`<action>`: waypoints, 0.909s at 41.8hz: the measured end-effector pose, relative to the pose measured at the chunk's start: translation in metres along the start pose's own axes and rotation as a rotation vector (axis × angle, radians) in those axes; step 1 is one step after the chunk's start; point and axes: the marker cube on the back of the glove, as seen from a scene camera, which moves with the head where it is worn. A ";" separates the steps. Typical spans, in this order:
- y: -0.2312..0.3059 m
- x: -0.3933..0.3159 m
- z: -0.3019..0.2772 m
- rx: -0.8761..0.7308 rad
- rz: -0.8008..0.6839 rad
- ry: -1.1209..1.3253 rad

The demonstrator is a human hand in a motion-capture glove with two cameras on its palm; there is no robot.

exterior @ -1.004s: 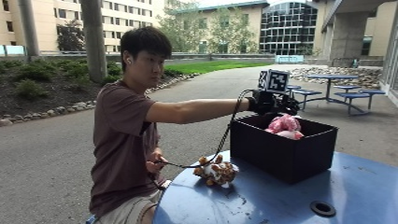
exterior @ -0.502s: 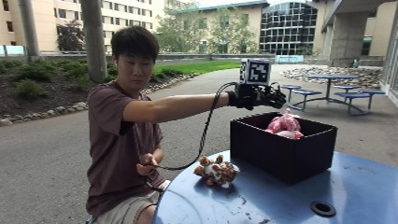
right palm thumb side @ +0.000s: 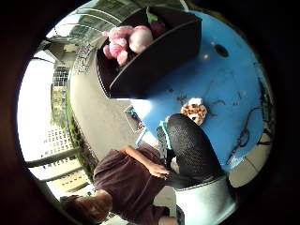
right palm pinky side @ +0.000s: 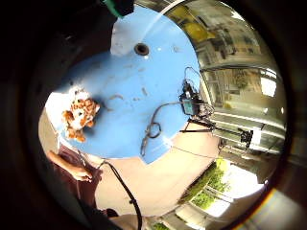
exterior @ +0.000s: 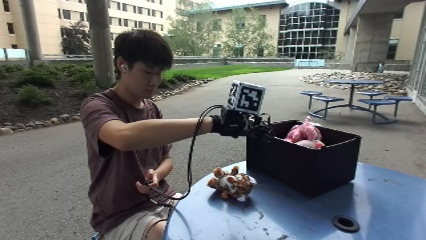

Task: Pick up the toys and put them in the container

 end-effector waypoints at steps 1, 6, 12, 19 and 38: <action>0.003 0.000 0.009 -0.024 -0.017 -0.006; 0.012 -0.005 0.053 -0.105 -0.102 -0.040; 0.016 -0.007 0.102 -0.166 -0.195 0.048; 0.002 -0.013 0.137 -0.226 -0.270 0.109; -0.029 -0.038 0.216 -0.104 -0.479 0.023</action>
